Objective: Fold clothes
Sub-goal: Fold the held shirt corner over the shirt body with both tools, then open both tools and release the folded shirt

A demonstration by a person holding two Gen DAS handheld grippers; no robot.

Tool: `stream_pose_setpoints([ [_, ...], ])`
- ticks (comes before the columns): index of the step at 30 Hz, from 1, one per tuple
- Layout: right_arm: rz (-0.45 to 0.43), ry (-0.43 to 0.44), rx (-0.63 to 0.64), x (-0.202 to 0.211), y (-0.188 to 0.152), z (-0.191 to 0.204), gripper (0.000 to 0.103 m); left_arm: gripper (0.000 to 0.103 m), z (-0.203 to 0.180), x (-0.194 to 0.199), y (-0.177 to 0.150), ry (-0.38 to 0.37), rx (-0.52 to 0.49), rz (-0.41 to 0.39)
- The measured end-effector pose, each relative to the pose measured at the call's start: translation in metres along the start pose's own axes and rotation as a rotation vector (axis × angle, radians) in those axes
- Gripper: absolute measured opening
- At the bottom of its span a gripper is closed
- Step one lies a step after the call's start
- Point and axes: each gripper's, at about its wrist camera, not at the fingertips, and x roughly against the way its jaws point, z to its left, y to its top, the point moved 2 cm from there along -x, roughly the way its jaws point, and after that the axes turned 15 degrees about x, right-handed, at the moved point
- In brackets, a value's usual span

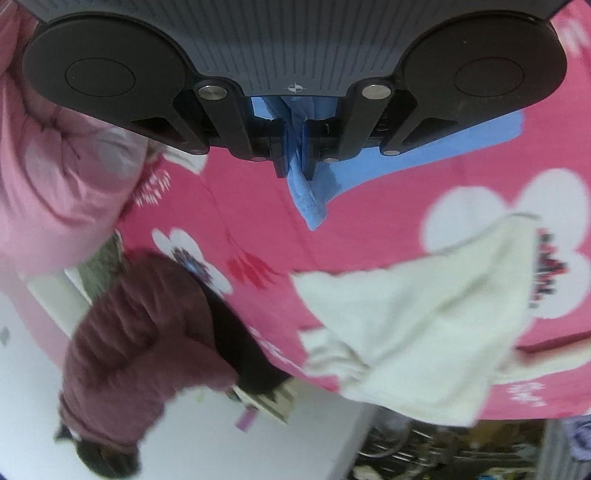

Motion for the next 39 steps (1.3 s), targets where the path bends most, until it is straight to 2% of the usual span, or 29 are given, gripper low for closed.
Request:
stream_pose_setpoints([
  [6, -0.027, -0.073, -0.112, 0.015, 0.001, -0.039, 0.006, 0.005, -0.033, -0.048, -0.026, -0.002, -0.09, 0.087],
  [11, -0.028, -0.127, -0.163, 0.022, -0.002, -0.056, 0.006, 0.005, -0.053, -0.071, -0.044, -0.001, -0.157, 0.127],
  [13, -0.022, -0.153, -0.19, 0.023, -0.005, -0.064, 0.006, 0.005, -0.056, -0.086, -0.051, 0.016, -0.193, 0.18],
  [14, -0.02, -0.167, -0.213, 0.023, -0.007, -0.069, 0.006, 0.007, -0.058, -0.094, -0.054, 0.025, -0.211, 0.207],
  [16, -0.007, -0.194, -0.266, 0.023, -0.012, -0.08, 0.006, 0.018, -0.058, -0.106, -0.058, 0.036, -0.218, 0.253],
  [18, 0.007, -0.225, -0.308, 0.022, -0.017, -0.089, 0.006, 0.038, -0.059, -0.109, -0.055, -0.007, -0.218, 0.281],
  [20, 0.02, -0.255, -0.342, 0.02, -0.022, -0.095, 0.006, 0.044, -0.058, -0.105, -0.046, -0.068, -0.183, 0.29],
  [22, 0.025, -0.291, -0.369, 0.021, -0.025, -0.101, 0.009, 0.049, -0.053, -0.097, -0.032, -0.124, -0.105, 0.276],
  [26, -0.017, -0.365, -0.399, 0.033, -0.023, -0.106, 0.009, 0.053, -0.038, -0.063, -0.007, -0.198, -0.023, 0.213],
  [29, -0.081, -0.46, -0.313, 0.046, -0.011, -0.098, 0.009, 0.053, -0.021, -0.025, 0.0, -0.207, -0.057, 0.172],
  [30, -0.097, -0.472, -0.265, 0.048, -0.005, -0.092, 0.009, 0.053, -0.014, -0.01, 0.001, -0.206, -0.078, 0.162],
  [32, -0.084, -0.441, -0.129, 0.039, 0.007, -0.073, 0.009, 0.054, 0.002, 0.019, -0.003, -0.182, -0.147, 0.144],
  [35, 0.058, -0.354, 0.129, -0.001, 0.013, -0.031, 0.009, 0.054, 0.025, 0.055, -0.026, -0.14, -0.259, 0.147],
  [39, 0.269, -0.374, 0.421, -0.061, 0.008, 0.001, 0.009, 0.054, 0.046, 0.077, -0.077, -0.099, -0.422, 0.21],
])
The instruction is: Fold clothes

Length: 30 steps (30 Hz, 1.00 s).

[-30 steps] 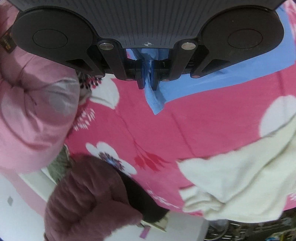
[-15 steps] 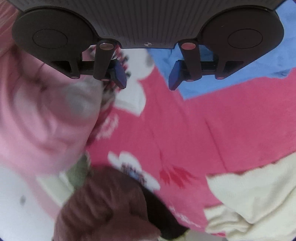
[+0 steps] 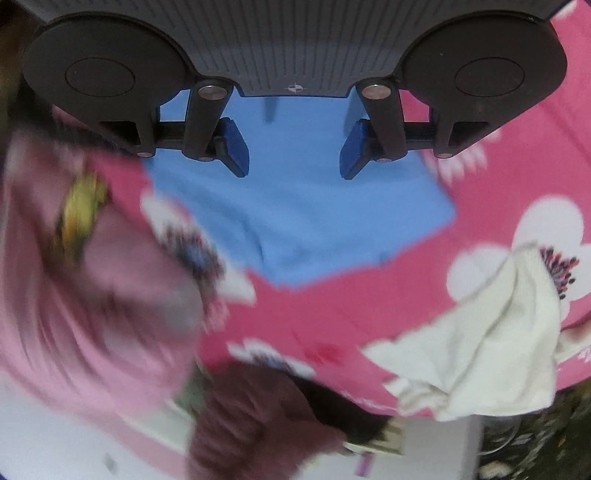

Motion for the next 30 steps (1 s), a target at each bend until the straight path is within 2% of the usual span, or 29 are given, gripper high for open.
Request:
stream_pose_setpoints([
  [4, 0.07, -0.02, 0.205, -0.037, 0.027, 0.017, 0.011, 0.054, -0.01, -0.004, -0.044, 0.012, -0.098, 0.039],
  [6, 0.081, -0.039, 0.316, -0.05, 0.039, 0.023, 0.027, 0.054, -0.013, -0.011, -0.056, 0.019, -0.139, 0.05],
  [9, 0.108, -0.065, 0.432, -0.061, 0.052, 0.025, 0.028, 0.054, -0.016, -0.017, -0.067, 0.039, -0.207, 0.04],
  [15, 0.155, -0.041, 0.389, -0.107, 0.089, 0.012, 0.03, 0.055, -0.015, -0.024, -0.078, 0.056, -0.297, 0.014],
  [18, 0.212, 0.007, 0.397, -0.13, 0.095, 0.011, 0.03, 0.055, -0.013, -0.025, -0.08, 0.04, -0.317, 0.01],
  [21, 0.16, -0.002, 0.446, -0.127, 0.102, 0.018, 0.03, 0.055, -0.01, -0.025, -0.081, 0.022, -0.328, 0.009],
  [24, 0.131, 0.072, 0.447, -0.125, 0.108, 0.027, 0.03, 0.056, -0.006, -0.026, -0.082, 0.005, -0.331, 0.008],
  [27, 0.173, 0.173, 0.491, -0.138, 0.107, 0.045, 0.03, 0.058, -0.005, -0.026, -0.083, -0.011, -0.328, 0.012],
  [30, 0.23, 0.218, 0.551, -0.161, 0.1, 0.062, 0.03, 0.06, -0.005, -0.025, -0.086, -0.021, -0.333, 0.01],
])
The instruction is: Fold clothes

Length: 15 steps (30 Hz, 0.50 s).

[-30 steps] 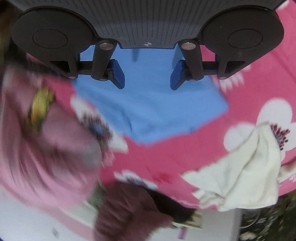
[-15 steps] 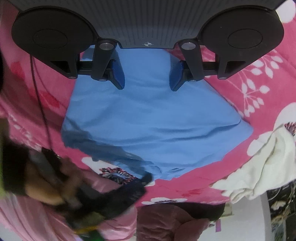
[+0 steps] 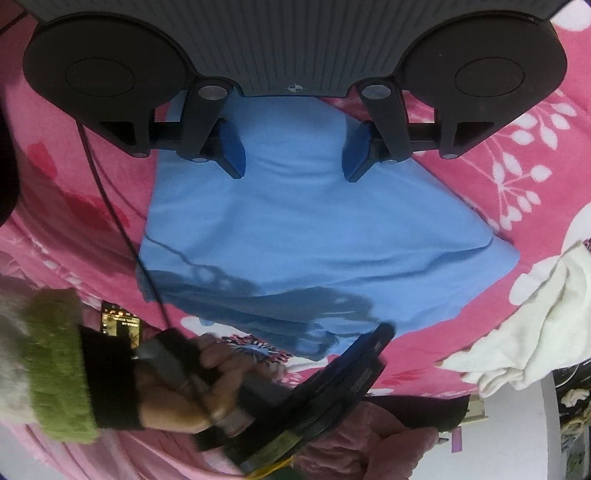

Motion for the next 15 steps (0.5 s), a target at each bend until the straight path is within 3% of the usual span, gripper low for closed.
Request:
stream_pose_setpoints([
  [4, 0.025, 0.014, 0.038, -0.023, 0.003, 0.005, 0.028, 0.06, -0.001, 0.001, -0.003, 0.001, -0.001, -0.01],
  [6, 0.02, -0.014, 0.052, -0.028, 0.006, 0.006, 0.015, 0.06, -0.001, 0.002, -0.004, 0.002, 0.0, -0.013],
  [7, 0.025, -0.058, 0.069, -0.031, 0.008, 0.006, 0.003, 0.061, -0.001, 0.003, -0.004, 0.003, 0.001, -0.015],
  [12, -0.016, -0.142, 0.052, -0.026, 0.018, 0.001, 0.008, 0.061, -0.004, 0.006, -0.006, 0.015, 0.001, -0.02],
  [13, -0.042, -0.139, 0.035, -0.017, 0.021, 0.001, 0.009, 0.061, -0.003, 0.005, -0.006, 0.017, 0.007, -0.022],
  [15, -0.097, -0.05, 0.001, 0.002, 0.028, 0.006, 0.012, 0.061, -0.003, 0.004, -0.005, 0.026, 0.016, -0.028],
])
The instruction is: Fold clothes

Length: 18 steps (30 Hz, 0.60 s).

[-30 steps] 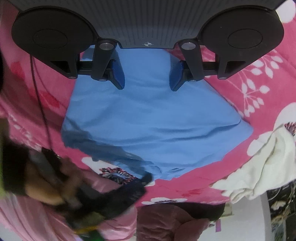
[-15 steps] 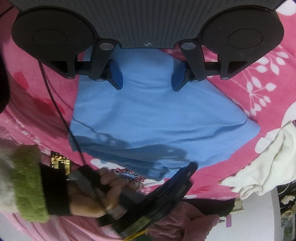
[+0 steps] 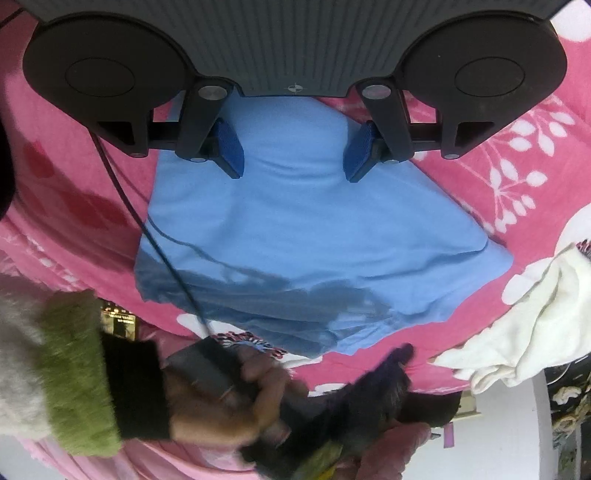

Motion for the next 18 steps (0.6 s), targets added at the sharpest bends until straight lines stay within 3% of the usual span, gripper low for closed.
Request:
stream_pose_setpoints([
  [3, 0.035, 0.258, 0.061, 0.007, 0.007, 0.03, 0.013, 0.062, -0.002, 0.001, -0.001, 0.011, 0.006, -0.007],
  [5, 0.085, 0.355, 0.18, -0.001, 0.007, 0.062, 0.013, 0.062, -0.004, 0.001, -0.002, 0.016, 0.01, -0.009],
  [7, 0.144, 0.329, 0.255, -0.025, 0.005, 0.084, 0.013, 0.062, -0.004, 0.002, -0.003, 0.019, 0.015, -0.012],
  [9, 0.14, 0.276, 0.223, -0.052, 0.008, 0.079, 0.0, 0.062, -0.004, 0.003, -0.005, 0.022, 0.022, -0.017],
  [11, 0.092, 0.198, 0.11, -0.058, 0.019, 0.06, 0.0, 0.062, -0.003, 0.004, -0.006, 0.021, 0.029, -0.019],
  [12, 0.064, 0.156, 0.046, -0.059, 0.025, 0.049, 0.008, 0.063, -0.004, 0.005, -0.007, 0.022, 0.033, -0.021],
  [13, 0.053, 0.121, 0.023, -0.058, 0.031, 0.041, 0.008, 0.063, -0.004, 0.006, -0.008, 0.022, 0.033, -0.022],
  [14, 0.053, 0.146, 0.011, -0.055, 0.034, 0.037, 0.008, 0.063, -0.005, 0.007, -0.009, 0.023, 0.034, -0.024],
  [16, 0.065, 0.285, -0.01, -0.046, 0.038, 0.035, 0.009, 0.064, -0.005, 0.006, -0.01, 0.021, 0.031, -0.029],
  [18, 0.106, 0.422, 0.063, -0.036, 0.039, 0.049, 0.019, 0.065, -0.006, 0.006, -0.011, 0.02, 0.028, -0.034],
])
